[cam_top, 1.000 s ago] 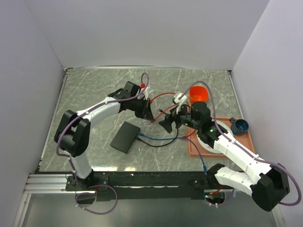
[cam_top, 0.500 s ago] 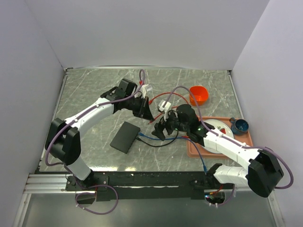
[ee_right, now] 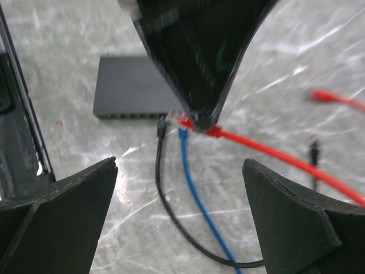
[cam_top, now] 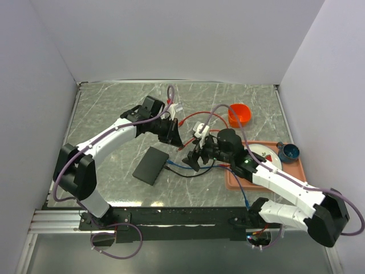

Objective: Insert the plug into the switch port

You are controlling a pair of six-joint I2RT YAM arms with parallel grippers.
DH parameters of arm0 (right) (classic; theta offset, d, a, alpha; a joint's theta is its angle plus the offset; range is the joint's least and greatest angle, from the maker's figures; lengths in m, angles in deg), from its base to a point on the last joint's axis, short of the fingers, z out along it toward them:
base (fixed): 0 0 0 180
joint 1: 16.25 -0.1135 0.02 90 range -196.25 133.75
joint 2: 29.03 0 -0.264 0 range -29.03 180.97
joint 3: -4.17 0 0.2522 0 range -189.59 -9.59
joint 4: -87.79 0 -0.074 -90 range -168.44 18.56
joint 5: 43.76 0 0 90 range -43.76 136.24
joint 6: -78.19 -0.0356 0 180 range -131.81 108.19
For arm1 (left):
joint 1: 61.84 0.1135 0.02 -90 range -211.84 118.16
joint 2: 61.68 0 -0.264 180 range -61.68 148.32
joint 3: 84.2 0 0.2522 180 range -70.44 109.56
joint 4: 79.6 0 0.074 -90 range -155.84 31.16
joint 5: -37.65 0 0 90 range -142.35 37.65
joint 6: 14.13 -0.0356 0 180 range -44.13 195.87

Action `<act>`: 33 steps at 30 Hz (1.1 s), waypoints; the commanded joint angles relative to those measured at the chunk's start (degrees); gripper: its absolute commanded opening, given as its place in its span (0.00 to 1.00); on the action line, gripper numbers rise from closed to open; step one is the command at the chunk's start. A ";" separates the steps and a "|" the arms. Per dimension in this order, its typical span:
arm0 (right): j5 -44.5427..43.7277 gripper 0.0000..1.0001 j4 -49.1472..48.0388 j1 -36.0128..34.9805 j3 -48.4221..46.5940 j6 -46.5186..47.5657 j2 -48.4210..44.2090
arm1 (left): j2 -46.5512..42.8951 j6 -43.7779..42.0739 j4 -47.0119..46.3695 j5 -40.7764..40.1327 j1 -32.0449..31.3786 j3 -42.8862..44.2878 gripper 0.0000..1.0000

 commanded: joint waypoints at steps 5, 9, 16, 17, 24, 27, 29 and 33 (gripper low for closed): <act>-1.45 0.99 -2.16 -0.30 -2.12 3.59 -0.69 | -0.66 -2.90 2.29 3.78 -0.97 0.56 0.01; 0.22 0.99 -3.12 -0.30 -2.91 4.30 2.92 | -1.98 -3.42 2.99 4.58 -1.41 0.47 0.01; -0.74 0.98 -2.25 -0.48 -4.67 5.53 8.11 | -4.26 -4.66 4.31 7.03 -2.20 1.17 0.01; -1.26 0.97 -1.90 -0.48 -4.84 5.62 9.16 | -5.22 -4.48 3.70 7.12 -2.29 1.26 0.01; -0.83 0.30 -0.22 -0.92 -6.07 4.12 12.68 | -6.90 -3.34 1.06 12.74 -2.20 2.14 0.01; -0.65 0.20 -0.22 -1.09 -6.08 3.86 12.60 | -7.17 -3.16 1.05 13.19 -2.20 2.23 0.01; 1.09 0.11 -0.31 -1.09 -5.99 3.42 11.98 | -7.17 -3.42 1.32 10.75 -1.85 2.49 0.01; 5.14 0.00 0.04 -0.74 -5.46 2.45 9.96 | -8.92 -2.90 0.18 0.29 -0.54 1.79 0.38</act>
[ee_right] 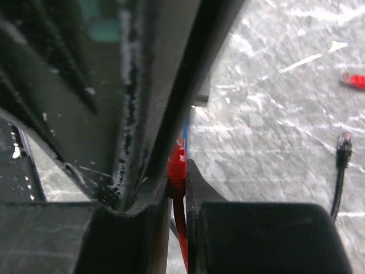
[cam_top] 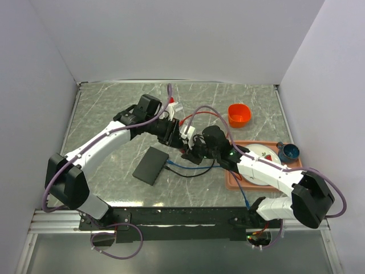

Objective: Insert the plug into the switch port

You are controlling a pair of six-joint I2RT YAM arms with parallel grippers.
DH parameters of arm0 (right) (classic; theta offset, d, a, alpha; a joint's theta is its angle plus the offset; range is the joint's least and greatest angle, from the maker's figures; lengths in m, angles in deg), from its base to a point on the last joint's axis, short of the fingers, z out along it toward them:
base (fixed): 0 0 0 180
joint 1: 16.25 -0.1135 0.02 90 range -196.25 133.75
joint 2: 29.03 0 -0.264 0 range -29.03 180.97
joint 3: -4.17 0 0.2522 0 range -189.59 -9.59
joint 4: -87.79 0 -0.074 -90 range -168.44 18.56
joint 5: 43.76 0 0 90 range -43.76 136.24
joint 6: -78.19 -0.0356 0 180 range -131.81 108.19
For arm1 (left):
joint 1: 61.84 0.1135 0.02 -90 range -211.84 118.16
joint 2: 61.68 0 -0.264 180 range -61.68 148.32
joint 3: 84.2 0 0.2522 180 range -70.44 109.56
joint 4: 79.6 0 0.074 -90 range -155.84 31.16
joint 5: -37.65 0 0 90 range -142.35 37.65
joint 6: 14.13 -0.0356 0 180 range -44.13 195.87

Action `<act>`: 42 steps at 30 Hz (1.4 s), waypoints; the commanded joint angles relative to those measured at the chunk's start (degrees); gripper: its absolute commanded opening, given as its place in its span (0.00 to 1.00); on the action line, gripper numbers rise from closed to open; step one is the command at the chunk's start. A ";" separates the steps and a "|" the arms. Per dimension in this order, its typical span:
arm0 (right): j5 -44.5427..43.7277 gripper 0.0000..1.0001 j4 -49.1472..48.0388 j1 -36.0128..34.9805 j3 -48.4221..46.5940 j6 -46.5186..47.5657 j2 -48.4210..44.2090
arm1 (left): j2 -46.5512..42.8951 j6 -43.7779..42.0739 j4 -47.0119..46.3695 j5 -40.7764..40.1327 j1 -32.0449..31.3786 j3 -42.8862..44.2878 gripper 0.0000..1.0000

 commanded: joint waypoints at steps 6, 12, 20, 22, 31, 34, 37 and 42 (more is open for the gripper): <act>22.76 0.00 -1.77 5.68 0.21 -5.14 -8.01 | -13.75 2.25 -15.65 -20.07 1.46 -7.80 0.65; 38.36 0.00 -1.17 10.43 0.31 -8.31 -12.50 | -25.09 5.41 -37.36 -13.33 1.81 -21.58 0.72; 53.92 0.00 1.48 11.22 -2.87 -8.58 -12.94 | -31.87 8.05 -54.70 2.15 -0.30 -27.94 0.86; 54.55 0.00 -1.32 11.75 -2.34 -10.76 -13.55 | -31.87 7.70 -53.39 3.38 -1.61 -26.80 0.85; 55.25 0.00 -6.26 13.07 -1.55 -15.61 -13.99 | -27.92 1.90 -41.00 0.23 -8.21 -20.12 0.79; 55.16 0.00 -7.93 13.16 -1.11 -16.92 -13.99 | -27.83 1.89 -40.90 -2.94 -8.65 -20.64 0.77; 55.08 0.00 -8.55 13.25 -0.84 -17.45 -13.99 | -26.52 1.98 -40.20 -4.00 -9.09 -20.47 0.73; 55.08 0.00 -9.43 13.25 -0.67 -18.42 -13.64 | -24.23 2.25 -39.84 -3.91 -10.40 -19.41 0.68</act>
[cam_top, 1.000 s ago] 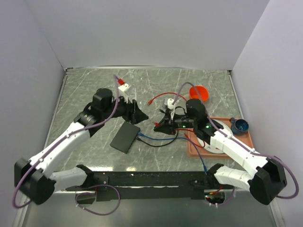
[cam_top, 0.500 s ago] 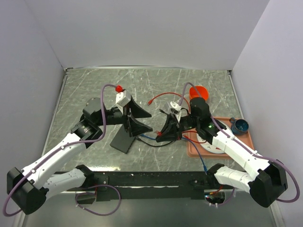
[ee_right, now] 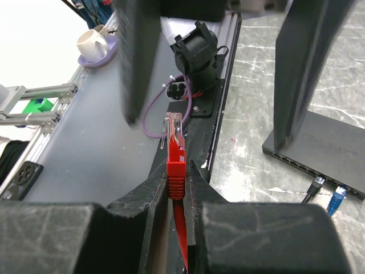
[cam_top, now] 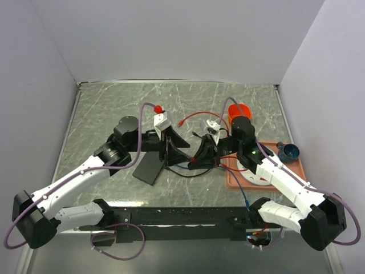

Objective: Insert the plug into the switch port

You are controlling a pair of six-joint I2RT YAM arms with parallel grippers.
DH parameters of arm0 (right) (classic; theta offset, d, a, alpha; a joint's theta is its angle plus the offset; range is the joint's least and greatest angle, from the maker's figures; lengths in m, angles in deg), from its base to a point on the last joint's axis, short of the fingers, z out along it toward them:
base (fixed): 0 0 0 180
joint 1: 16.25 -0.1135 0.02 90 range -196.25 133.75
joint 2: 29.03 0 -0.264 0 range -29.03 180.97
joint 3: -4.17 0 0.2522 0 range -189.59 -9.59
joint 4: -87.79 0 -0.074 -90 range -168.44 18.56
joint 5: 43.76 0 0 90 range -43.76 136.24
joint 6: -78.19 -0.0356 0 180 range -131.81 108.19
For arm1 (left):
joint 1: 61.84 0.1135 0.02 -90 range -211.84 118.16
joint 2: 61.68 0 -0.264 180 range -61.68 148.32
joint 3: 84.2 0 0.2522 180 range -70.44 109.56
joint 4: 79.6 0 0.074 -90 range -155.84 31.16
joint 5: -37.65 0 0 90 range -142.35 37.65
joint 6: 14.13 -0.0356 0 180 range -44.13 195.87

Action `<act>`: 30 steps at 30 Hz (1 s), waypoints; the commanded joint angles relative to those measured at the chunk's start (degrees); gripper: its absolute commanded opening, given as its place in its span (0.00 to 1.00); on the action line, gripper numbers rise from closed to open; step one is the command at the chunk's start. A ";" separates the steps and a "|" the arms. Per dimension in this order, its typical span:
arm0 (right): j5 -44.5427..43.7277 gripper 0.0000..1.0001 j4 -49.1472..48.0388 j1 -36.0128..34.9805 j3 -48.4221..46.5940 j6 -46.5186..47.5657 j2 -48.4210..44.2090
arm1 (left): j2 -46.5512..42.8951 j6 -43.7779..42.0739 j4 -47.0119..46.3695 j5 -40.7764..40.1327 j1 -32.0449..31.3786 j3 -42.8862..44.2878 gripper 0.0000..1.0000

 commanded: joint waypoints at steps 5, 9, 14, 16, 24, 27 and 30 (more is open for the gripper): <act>0.58 0.00 -4.27 0.46 -0.18 -2.38 -0.96 | 3.10 -1.32 0.70 -0.77 -1.93 4.20 0.52; 0.32 0.03 -3.57 0.46 -0.18 -1.86 -0.44 | 2.41 0.17 -0.79 -2.34 -2.28 4.03 0.01; -9.76 0.62 3.70 0.37 -1.06 2.08 -2.88 | 0.91 4.21 -2.02 -9.10 -2.28 3.41 0.01; -17.84 0.75 5.92 0.29 -1.24 2.54 -4.91 | 1.26 6.06 -0.10 -11.82 -2.28 3.93 0.01; -43.87 0.83 6.54 0.20 0.43 1.66 -18.88 | 4.95 13.27 9.92 -22.91 -2.28 10.08 0.01; -50.38 0.81 6.27 -0.15 1.13 1.57 -21.44 | 5.74 16.52 12.81 -26.77 -2.28 11.58 0.01; -52.41 0.78 5.83 -1.29 1.57 2.19 -21.71 | 7.14 19.86 16.33 -30.03 -2.28 13.86 0.01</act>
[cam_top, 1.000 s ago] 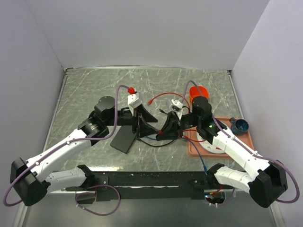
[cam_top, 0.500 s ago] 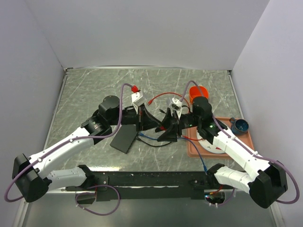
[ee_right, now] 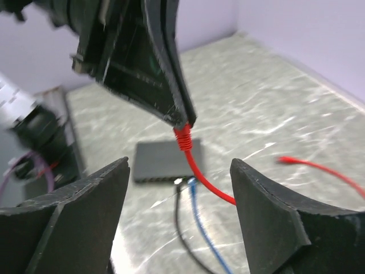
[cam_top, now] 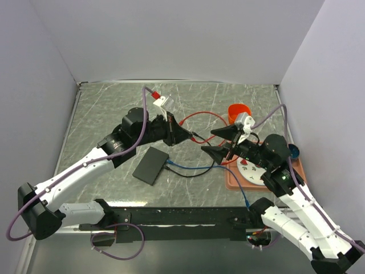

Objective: Insert the plug into the switch port

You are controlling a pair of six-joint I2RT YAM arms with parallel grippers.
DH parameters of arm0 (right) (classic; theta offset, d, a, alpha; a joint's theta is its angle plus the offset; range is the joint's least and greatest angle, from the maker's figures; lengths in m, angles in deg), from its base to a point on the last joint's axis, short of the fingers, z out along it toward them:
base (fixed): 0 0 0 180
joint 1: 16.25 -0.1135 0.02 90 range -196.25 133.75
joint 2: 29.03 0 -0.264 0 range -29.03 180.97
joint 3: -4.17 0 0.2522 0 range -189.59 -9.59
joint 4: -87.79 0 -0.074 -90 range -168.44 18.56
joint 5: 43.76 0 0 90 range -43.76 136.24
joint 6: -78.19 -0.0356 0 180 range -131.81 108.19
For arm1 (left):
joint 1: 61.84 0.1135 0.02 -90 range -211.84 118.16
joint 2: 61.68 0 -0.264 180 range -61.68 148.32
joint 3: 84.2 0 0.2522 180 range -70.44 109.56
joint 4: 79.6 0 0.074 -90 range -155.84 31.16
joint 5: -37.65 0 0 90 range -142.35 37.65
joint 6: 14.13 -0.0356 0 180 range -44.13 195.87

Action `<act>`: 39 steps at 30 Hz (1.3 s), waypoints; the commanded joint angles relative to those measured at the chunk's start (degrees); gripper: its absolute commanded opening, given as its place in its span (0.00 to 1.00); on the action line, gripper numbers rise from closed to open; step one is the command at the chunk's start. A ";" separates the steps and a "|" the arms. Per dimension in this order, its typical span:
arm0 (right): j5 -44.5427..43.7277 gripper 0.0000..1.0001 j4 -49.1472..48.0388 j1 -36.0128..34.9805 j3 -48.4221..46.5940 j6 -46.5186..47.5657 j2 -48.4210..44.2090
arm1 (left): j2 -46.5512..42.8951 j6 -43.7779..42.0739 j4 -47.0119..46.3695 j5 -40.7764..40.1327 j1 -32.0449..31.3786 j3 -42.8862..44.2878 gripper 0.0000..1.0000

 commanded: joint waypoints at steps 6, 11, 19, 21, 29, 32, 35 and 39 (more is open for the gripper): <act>-17.12 0.77 -0.56 -8.43 -0.64 4.87 4.06 | 3.81 10.18 7.86 -6.76 -0.01 7.06 0.01; -25.82 0.74 -1.79 -14.84 -1.26 6.89 6.96 | 5.22 11.06 9.09 -6.23 -0.01 7.86 0.01; -33.66 0.69 -5.49 -17.23 -0.20 8.04 8.19 | 5.75 11.15 8.74 -4.31 -0.01 7.42 0.01; -33.92 0.69 -5.40 -17.23 -0.38 8.30 8.98 | 5.84 11.15 8.56 -3.86 -0.01 7.33 0.01; -32.96 0.68 -5.75 -17.40 -0.20 8.83 11.53 | 5.49 11.32 8.30 -2.80 -0.01 7.33 0.01; -33.13 0.60 -5.75 -17.40 -0.38 9.00 12.32 | 5.57 11.32 8.30 -2.37 -0.01 7.42 0.01; -33.40 0.39 -6.10 -17.31 -0.38 8.74 12.85 | 5.14 11.41 7.95 -1.58 -0.01 7.42 0.01; -33.22 0.00 -5.93 -17.40 -0.64 8.83 13.29 | 4.78 9.39 9.61 -0.95 -0.01 8.64 0.01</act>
